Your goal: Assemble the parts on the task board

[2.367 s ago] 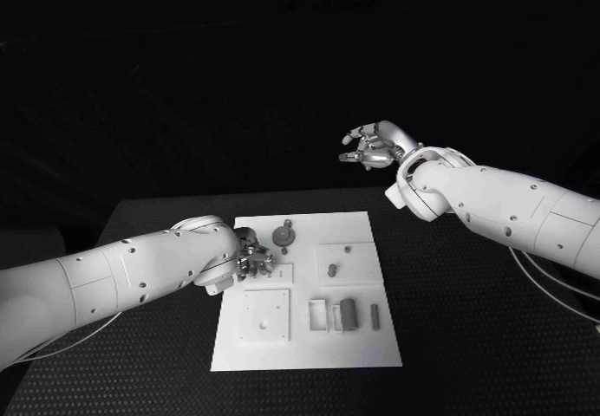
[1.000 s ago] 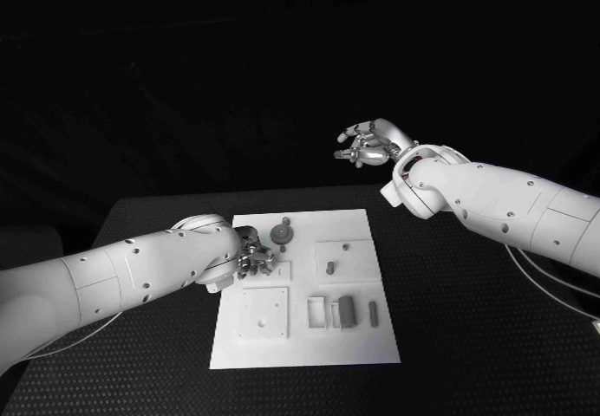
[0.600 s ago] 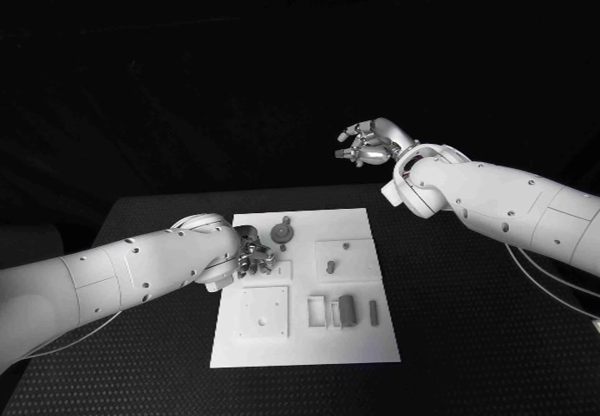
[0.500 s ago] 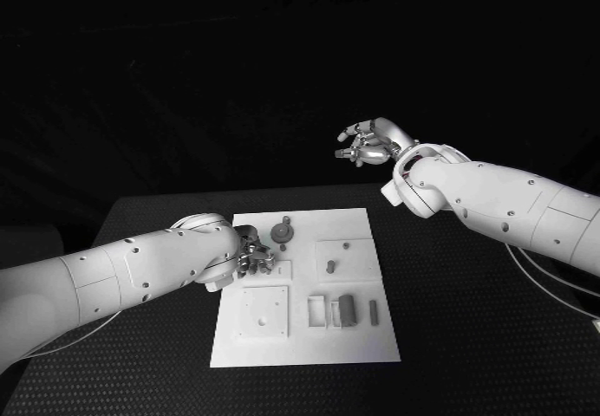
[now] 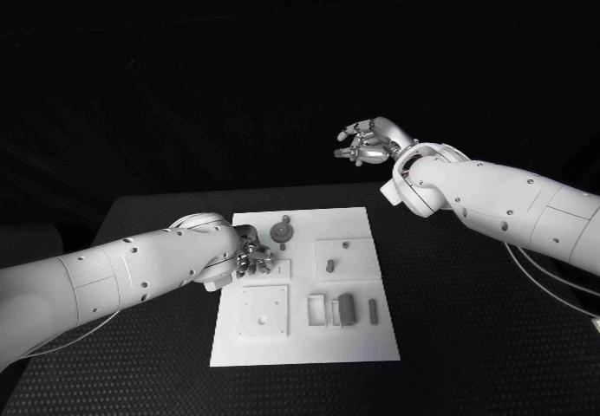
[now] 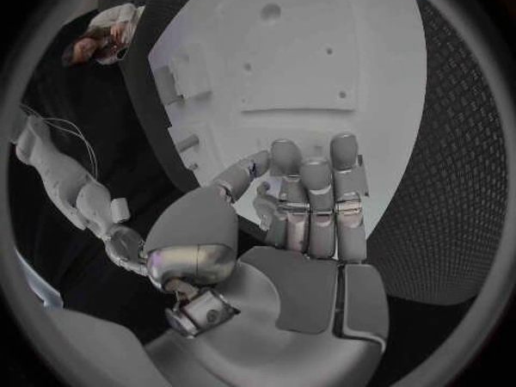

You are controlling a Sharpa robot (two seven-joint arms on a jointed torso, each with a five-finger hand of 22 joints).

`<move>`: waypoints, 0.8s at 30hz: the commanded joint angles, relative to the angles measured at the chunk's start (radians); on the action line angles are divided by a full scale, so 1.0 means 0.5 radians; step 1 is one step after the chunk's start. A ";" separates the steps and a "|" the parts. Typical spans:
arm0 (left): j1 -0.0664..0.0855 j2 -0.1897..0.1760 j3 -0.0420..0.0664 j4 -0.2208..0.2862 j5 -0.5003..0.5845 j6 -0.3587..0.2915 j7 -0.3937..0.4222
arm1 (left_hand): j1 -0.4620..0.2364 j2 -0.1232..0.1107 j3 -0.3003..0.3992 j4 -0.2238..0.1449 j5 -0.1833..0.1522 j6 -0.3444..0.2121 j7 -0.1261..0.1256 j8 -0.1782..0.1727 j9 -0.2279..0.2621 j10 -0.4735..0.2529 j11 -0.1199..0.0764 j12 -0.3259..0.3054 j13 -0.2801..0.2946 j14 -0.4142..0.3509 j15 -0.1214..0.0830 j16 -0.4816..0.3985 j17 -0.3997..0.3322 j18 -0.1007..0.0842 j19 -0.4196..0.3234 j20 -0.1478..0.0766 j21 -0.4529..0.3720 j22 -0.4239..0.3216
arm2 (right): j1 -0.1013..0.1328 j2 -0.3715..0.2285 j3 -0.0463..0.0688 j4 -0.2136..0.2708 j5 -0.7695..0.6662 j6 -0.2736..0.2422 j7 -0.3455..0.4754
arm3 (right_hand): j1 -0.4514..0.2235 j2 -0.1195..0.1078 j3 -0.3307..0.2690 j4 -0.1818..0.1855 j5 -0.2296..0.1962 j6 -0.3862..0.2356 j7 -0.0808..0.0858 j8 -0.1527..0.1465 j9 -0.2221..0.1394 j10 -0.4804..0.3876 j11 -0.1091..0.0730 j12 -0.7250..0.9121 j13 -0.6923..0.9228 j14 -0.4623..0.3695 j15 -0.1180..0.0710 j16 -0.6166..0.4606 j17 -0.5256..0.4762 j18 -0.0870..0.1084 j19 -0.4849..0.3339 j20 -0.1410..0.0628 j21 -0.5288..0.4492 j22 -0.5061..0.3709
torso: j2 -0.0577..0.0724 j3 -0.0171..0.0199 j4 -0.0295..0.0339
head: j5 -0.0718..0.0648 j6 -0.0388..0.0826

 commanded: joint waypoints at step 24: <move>-0.019 0.001 -0.011 0.009 -0.015 0.116 -0.025 | 0.005 0.026 0.014 0.001 -0.002 0.197 -0.131 0.004 0.005 -0.025 -0.035 0.015 -0.008 -0.086 -0.072 0.030 -0.027 0.028 0.038 -0.043 0.016 0.045 | -0.004 0.004 0.001 -0.003 0.000 0.027 0.021 | 0.015 0.014 -0.020 0.001 -0.009 0.098 0.085 0.013 -0.008 -0.203 0.089 0.018 -0.017 0.014 0.000 -0.022 0.017 0.027 0.016 0.007 -0.013 -0.002 | 0.000 0.0003 0.000 | 0.001 -0.007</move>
